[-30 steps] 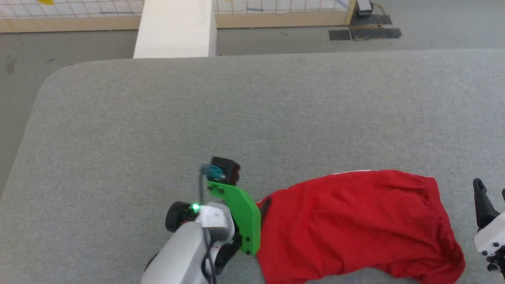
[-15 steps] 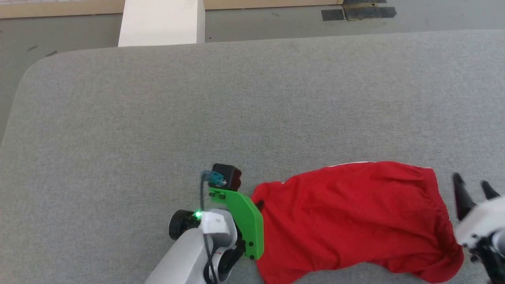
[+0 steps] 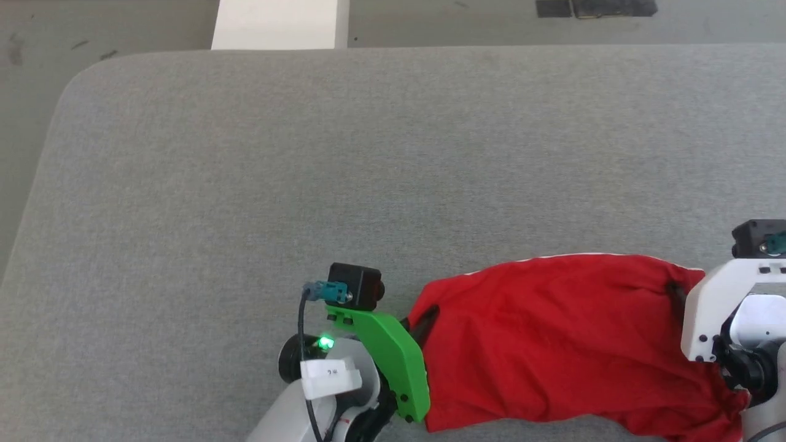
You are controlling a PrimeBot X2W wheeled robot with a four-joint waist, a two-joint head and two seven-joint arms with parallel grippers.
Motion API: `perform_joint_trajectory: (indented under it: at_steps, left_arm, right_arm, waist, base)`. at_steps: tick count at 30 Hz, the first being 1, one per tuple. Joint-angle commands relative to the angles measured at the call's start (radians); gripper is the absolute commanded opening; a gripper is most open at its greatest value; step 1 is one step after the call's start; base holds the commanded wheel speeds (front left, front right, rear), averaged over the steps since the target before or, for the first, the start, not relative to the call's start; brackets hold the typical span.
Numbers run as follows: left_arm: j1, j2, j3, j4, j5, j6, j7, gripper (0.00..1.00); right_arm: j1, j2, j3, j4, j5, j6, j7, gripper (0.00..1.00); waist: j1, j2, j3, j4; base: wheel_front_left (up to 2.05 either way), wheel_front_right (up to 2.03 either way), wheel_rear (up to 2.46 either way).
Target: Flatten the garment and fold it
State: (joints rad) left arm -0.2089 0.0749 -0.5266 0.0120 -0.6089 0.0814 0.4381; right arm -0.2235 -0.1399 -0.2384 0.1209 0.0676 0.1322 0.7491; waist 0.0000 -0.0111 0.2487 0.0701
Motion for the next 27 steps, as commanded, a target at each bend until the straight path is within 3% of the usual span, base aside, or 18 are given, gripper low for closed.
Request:
perform_joint_trajectory:
  at_steps: [1, 2, 3, 4, 11, 17, 22, 27]
  left_arm:
    - [0.009, 0.004, 0.001, -0.007, -0.010, -0.004, -0.002, 0.00]
    - [0.010, 0.004, 0.001, -0.009, -0.012, -0.004, -0.003, 0.00]
    - [0.011, 0.004, 0.003, -0.010, -0.014, -0.005, -0.006, 0.00]
    - [0.012, 0.004, 0.003, -0.010, -0.016, -0.006, -0.009, 0.00]
    - [0.003, -0.004, 0.031, -0.028, -0.067, -0.031, -0.056, 0.00]
    - [-0.046, -0.012, 0.109, -0.051, -0.163, -0.055, -0.102, 0.00]
    - [-0.190, 0.005, 0.233, -0.017, -0.248, -0.070, -0.104, 0.00]
    - [-0.424, 0.073, 0.338, 0.074, -0.271, -0.076, -0.081, 0.00]
  right_arm:
    - [-0.012, -0.005, 0.001, 0.010, 0.006, -0.002, 0.016, 0.91]
    - [-0.013, -0.007, 0.003, 0.013, 0.010, -0.002, 0.025, 0.32]
    - [-0.014, -0.011, 0.008, 0.015, 0.016, -0.002, 0.031, 0.07]
    - [-0.014, -0.015, 0.013, 0.014, 0.024, -0.002, 0.033, 0.00]
    - [-0.038, -0.048, 0.039, -0.042, 0.095, -0.002, -0.007, 0.00]
    - [-0.123, -0.055, 0.075, -0.117, 0.228, -0.002, -0.026, 0.00]
    - [-0.274, -0.046, 0.123, -0.111, 0.368, -0.002, -0.001, 0.00]
    - [-0.502, -0.040, 0.180, -0.043, 0.389, -0.002, 0.005, 0.00]
  waist:
    - [0.0000, 0.0111, 0.009, 0.011]
    - [0.0000, 0.0111, 0.009, 0.012]
    - [0.0000, 0.0111, 0.009, 0.012]
    - [0.0000, 0.0111, 0.007, 0.012]
    - [0.0000, 0.0111, -0.022, 0.000]
    - [0.0000, 0.0111, -0.038, -0.017]
    - [0.0000, 0.0111, -0.012, -0.036]
    - [0.0000, 0.0111, 0.053, -0.055]
  base:
    - [0.00, 0.00, 0.00]
    - [0.00, 0.00, 0.00]
    - [0.00, 0.00, 0.00]
    - [0.00, 0.00, 0.00]
    - [0.00, 0.00, 0.00]
    - [0.00, 0.00, 0.00]
    - [0.00, 0.00, 0.00]
    - [0.00, 0.00, 0.00]
